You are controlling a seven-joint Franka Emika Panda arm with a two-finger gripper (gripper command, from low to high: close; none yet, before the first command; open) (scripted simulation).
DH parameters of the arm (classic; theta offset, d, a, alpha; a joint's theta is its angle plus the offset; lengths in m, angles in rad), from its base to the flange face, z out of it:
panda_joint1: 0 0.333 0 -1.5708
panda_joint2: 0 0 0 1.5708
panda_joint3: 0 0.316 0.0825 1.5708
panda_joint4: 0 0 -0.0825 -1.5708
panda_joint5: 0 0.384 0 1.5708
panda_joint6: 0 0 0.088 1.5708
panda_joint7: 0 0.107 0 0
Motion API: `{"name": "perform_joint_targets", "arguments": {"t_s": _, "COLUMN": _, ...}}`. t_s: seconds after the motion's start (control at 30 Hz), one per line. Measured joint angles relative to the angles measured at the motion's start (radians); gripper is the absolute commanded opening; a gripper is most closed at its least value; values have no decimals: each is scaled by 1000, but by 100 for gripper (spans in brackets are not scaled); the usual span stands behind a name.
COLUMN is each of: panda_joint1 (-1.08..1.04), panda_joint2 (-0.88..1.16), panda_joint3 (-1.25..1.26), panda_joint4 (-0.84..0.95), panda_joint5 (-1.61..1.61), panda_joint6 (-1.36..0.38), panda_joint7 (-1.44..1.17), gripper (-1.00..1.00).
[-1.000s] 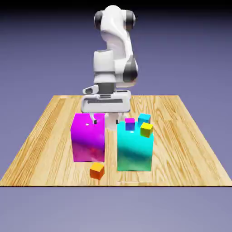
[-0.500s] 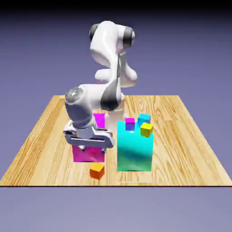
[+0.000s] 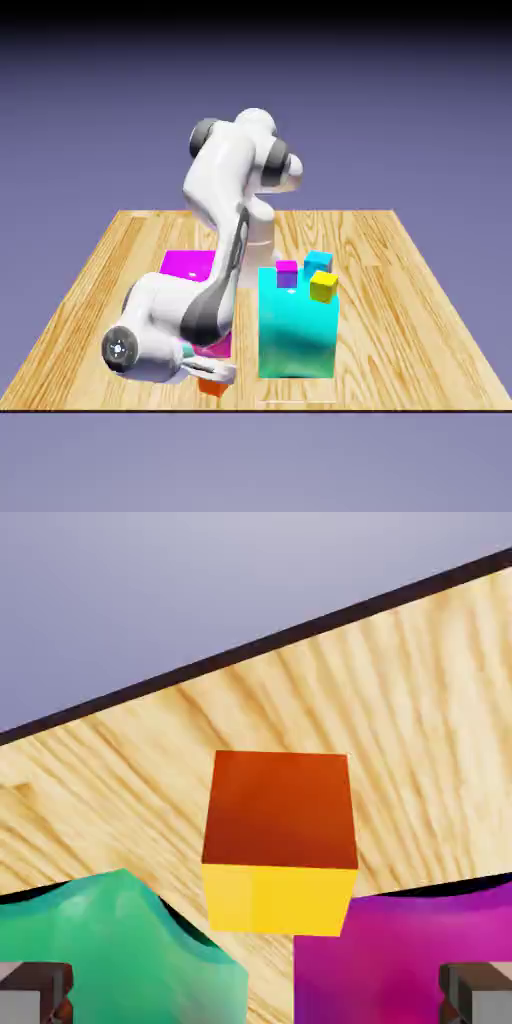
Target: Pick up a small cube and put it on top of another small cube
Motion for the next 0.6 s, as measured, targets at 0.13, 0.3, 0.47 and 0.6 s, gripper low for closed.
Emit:
{"name": "perform_joint_targets", "arguments": {"t_s": 0.13, "panda_joint1": -3, "panda_joint2": 138, "panda_joint3": -32, "panda_joint4": 137, "panda_joint5": 33, "panda_joint6": -160, "panda_joint7": 1, "gripper": 0}}
{"name": "perform_joint_targets", "arguments": {"t_s": 0.3, "panda_joint1": 36, "panda_joint2": 104, "panda_joint3": -35, "panda_joint4": -8, "panda_joint5": 37, "panda_joint6": -60, "panda_joint7": -22, "gripper": 0}}
{"name": "perform_joint_targets", "arguments": {"t_s": 0.47, "panda_joint1": 67, "panda_joint2": 77, "panda_joint3": -36, "panda_joint4": -122, "panda_joint5": 39, "panda_joint6": 19, "panda_joint7": -40, "gripper": -100}}
{"name": "perform_joint_targets", "arguments": {"t_s": 0.6, "panda_joint1": 38, "panda_joint2": 103, "panda_joint3": -35, "panda_joint4": -14, "panda_joint5": 38, "panda_joint6": -56, "panda_joint7": -22, "gripper": -100}}
